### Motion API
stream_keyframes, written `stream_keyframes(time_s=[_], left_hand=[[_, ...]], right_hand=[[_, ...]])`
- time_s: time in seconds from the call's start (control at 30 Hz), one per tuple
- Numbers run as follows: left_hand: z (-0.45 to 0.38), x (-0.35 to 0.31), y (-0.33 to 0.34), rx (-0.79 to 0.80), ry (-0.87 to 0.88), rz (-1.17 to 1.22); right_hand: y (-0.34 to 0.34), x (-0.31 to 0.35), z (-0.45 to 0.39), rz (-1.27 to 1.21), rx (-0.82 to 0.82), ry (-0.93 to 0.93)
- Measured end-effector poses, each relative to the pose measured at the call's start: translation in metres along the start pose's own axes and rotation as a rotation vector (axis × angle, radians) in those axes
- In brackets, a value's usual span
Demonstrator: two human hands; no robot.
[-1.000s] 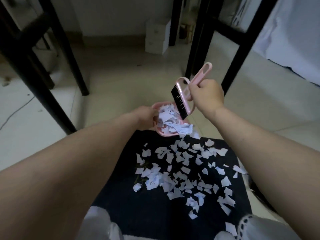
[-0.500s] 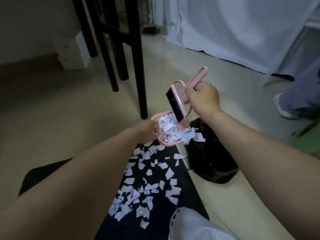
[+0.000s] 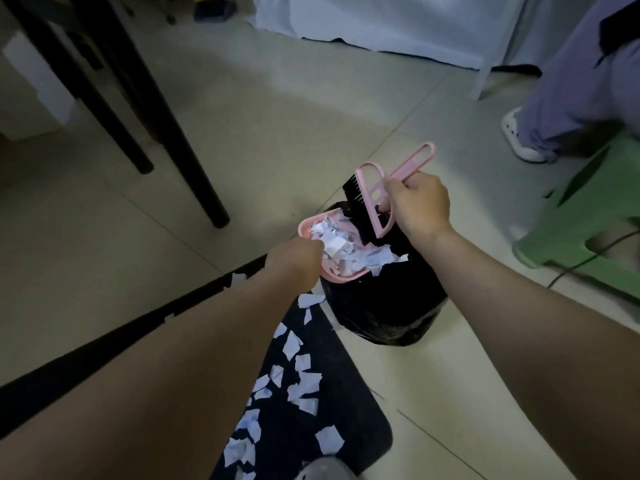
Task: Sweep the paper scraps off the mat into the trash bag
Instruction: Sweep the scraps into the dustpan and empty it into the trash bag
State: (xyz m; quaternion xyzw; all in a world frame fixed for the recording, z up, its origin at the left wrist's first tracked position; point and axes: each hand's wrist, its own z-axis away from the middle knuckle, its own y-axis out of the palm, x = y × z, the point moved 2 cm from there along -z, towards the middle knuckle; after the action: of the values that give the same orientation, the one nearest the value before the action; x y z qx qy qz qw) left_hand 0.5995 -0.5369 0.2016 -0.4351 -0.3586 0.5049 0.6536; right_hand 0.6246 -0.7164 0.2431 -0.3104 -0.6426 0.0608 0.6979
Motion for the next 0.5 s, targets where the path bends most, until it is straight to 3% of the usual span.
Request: stream_keyframes(time_s=[0.23,0.5], left_hand=[[-0.025,-0.025,0.01,0.004,0.021,-0.207],[-0.025,-0.031,0.009,-0.055,0.03,-0.406]], right_hand=[[0.013,-0.05,-0.013,-0.01,-0.031,0.106],[0.032,-0.064,-0.009,0.013,-0.033,0.127]])
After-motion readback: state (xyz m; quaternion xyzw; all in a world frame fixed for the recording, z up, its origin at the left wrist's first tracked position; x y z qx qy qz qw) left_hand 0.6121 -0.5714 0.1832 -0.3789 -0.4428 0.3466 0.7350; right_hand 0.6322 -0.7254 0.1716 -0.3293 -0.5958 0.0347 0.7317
